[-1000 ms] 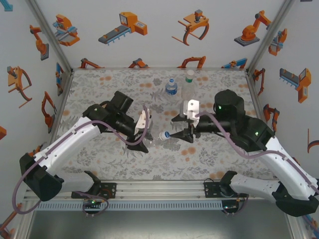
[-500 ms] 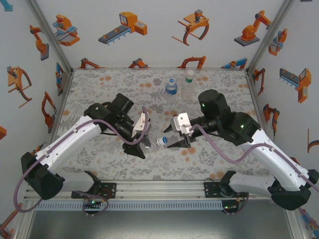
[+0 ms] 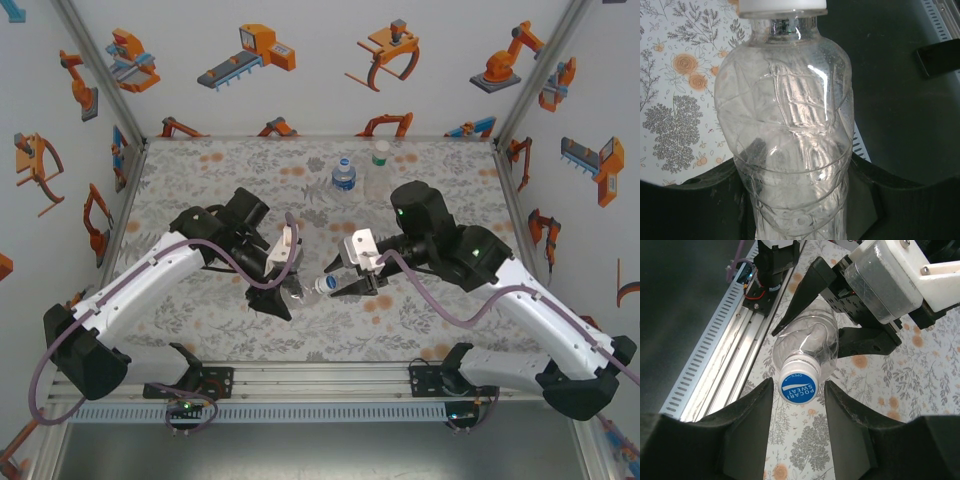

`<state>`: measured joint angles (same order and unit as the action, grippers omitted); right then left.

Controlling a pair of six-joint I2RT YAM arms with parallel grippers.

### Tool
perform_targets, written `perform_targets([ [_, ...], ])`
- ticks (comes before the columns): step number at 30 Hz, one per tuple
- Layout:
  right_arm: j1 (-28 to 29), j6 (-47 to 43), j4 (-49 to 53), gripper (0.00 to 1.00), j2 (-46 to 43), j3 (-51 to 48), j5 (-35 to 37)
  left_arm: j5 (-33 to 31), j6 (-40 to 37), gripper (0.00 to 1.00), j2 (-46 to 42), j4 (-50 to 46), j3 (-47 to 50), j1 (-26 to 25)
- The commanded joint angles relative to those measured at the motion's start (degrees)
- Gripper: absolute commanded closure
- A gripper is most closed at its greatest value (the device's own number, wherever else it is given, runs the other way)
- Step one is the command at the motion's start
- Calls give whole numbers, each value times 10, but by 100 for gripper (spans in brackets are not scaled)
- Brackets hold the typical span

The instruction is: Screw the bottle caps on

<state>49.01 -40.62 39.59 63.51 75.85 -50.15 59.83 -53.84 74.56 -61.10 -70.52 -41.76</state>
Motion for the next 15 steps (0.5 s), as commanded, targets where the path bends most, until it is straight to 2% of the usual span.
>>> perform_targets([
  [1,6,-13,-16,57,3,-4,-19,25,-20,100,4,-13,-20,-2],
  [5,7,-13,-14,59,5,-4,-22,26,-20,100,5,-14,-21,-2],
  [8,8,-13,-9,66,6,-4,-24,27,-20,100,4,-13,-21,-2],
  [12,10,8,-5,87,6,-6,-18,31,-20,100,6,-13,-25,-3],
  [14,12,72,-33,100,3,-15,1,30,-19,100,7,-12,-28,-2],
  [15,12,125,-57,100,-1,-25,21,30,-13,100,6,-6,-28,-2],
])
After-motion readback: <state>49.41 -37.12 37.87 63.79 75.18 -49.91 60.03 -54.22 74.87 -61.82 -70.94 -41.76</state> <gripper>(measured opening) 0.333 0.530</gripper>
